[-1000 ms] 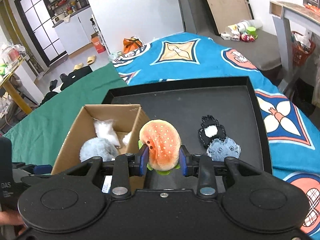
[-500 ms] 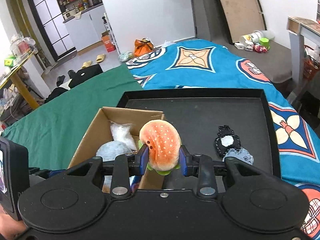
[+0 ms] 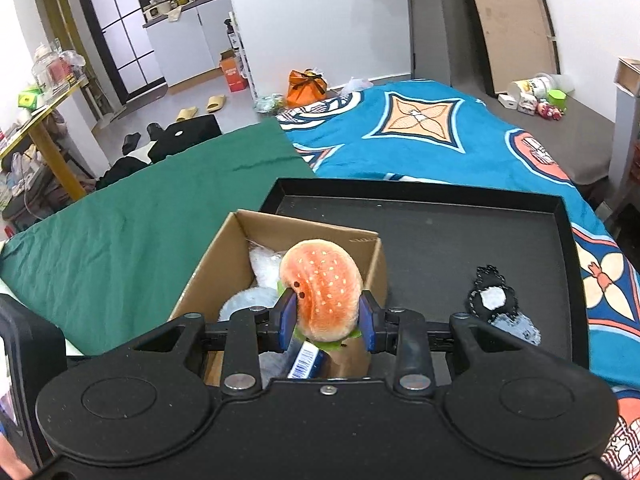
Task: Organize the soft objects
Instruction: 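Carry the burger plush with the right tool into the box and release, then move the right tool to the denim plush and grasp its edge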
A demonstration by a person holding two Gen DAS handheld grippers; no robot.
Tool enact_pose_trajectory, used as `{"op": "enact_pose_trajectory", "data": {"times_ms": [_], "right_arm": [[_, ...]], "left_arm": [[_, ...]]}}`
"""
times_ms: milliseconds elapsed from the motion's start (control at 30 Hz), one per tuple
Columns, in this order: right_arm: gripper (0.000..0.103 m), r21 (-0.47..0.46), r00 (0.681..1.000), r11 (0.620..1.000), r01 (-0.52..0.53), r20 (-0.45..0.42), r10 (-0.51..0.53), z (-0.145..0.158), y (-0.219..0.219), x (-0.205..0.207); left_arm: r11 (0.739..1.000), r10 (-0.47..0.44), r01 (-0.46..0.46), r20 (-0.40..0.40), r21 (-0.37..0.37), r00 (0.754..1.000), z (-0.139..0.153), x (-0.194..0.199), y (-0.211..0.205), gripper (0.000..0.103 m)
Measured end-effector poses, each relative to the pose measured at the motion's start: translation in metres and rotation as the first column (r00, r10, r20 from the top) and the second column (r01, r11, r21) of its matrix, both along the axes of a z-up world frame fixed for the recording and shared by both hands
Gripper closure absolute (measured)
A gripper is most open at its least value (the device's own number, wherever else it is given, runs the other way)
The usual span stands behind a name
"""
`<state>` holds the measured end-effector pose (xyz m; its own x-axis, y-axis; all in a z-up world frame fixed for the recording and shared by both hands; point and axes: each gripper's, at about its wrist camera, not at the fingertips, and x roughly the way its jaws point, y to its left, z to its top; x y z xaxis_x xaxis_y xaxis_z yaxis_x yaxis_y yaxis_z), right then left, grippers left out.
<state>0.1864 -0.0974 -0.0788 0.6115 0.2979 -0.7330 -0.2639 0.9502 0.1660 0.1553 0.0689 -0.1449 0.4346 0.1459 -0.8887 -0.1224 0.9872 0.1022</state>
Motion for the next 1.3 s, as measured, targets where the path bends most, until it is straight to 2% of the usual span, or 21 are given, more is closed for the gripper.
{"op": "enact_pose_trajectory", "data": {"times_ms": [67, 167, 700, 1067, 1133, 1300], "right_arm": [[0.068, -0.002, 1.0, 1.0, -0.01, 0.001, 0.01, 0.0, 0.004, 0.002], [0.057, -0.022, 0.999, 0.999, -0.04, -0.007, 0.04, -0.002, 0.009, 0.002], [0.057, -0.033, 0.999, 0.999, 0.026, -0.047, -0.028, -0.02, -0.034, -0.016], [0.053, -0.018, 0.991, 0.994, 0.112, -0.076, -0.113, -0.036, -0.081, -0.019], [0.052, -0.018, 0.99, 0.992, 0.121, -0.077, -0.123, -0.039, -0.088, -0.018], [0.048, -0.007, 0.986, 0.989, 0.146, -0.083, -0.146, -0.049, -0.104, -0.013]], "left_arm": [[1.0, -0.004, 0.004, 0.0, -0.005, 1.0, -0.001, 0.0, 0.001, 0.091], [1.0, -0.004, 0.004, 0.002, -0.013, 1.0, 0.0, -0.001, 0.002, 0.091], [1.0, -0.003, 0.003, -0.002, -0.013, 1.0, 0.0, 0.0, 0.001, 0.091], [0.999, -0.025, 0.026, -0.021, 0.04, 0.999, 0.001, 0.002, -0.008, 0.087], [0.999, -0.026, 0.027, -0.029, 0.047, 0.999, 0.001, 0.003, -0.01, 0.086], [0.996, -0.032, 0.035, -0.036, 0.077, 0.999, 0.004, 0.007, -0.016, 0.068]]}}
